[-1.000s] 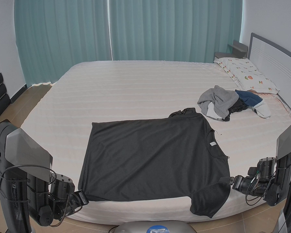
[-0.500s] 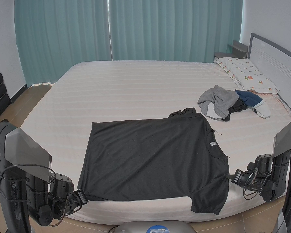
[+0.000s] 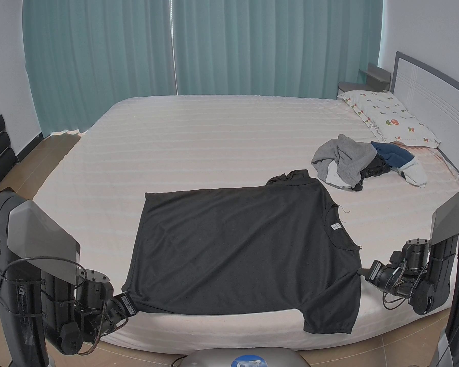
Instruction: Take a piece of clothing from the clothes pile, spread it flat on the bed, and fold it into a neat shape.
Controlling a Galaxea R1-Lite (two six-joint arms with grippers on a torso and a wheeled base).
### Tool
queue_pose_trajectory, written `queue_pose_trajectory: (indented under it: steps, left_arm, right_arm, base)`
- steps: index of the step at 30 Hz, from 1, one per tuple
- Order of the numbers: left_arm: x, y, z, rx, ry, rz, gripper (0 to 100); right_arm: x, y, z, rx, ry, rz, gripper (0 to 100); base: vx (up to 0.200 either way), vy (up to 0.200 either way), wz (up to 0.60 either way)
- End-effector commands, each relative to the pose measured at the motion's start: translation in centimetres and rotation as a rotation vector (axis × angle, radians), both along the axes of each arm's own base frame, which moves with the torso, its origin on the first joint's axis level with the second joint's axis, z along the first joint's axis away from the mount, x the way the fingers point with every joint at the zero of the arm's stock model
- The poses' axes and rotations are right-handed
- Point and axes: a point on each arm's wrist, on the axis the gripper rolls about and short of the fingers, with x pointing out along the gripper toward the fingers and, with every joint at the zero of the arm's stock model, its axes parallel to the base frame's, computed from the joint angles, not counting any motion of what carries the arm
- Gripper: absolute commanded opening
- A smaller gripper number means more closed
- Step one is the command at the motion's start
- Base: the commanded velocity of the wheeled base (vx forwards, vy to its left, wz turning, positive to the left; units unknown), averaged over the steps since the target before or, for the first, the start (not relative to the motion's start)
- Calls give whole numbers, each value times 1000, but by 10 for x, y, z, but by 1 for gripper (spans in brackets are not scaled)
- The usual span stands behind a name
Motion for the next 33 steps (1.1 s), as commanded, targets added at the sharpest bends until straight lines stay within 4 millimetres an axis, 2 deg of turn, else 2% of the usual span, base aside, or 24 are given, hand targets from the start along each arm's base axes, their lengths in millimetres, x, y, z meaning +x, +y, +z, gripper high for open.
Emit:
queue_pose_trajectory:
  steps: [1,6,7,12,18,25,33]
  left_arm:
    - [-2,1,-1,3,10,0,0]
    - [-1,1,-2,1,12,1,0]
    - [-1,1,-2,-1,13,2,0]
    - [0,4,-2,-6,13,11,0]
    - [-1,4,-1,-15,12,2,0]
    - [-1,4,-2,-14,17,2,0]
    - [-1,4,-3,-13,20,0,0]
  right_arm:
    - [1,0,1,1,-13,1,100]
    - [-2,0,5,5,-17,2,100]
    - [-4,0,11,0,-30,5,100]
    - [-33,5,23,-55,-9,104,100]
    - [-52,6,14,-79,63,215,100]
    - [-54,7,-2,-115,115,270,100]
    - [-55,11,-2,-96,111,311,100]
  base:
    - [0,0,0]
    - [0,0,0]
    - [0,0,0]
    - [0,0,0]
    - [0,0,0]
    - [0,0,0]
    - [0,0,0]
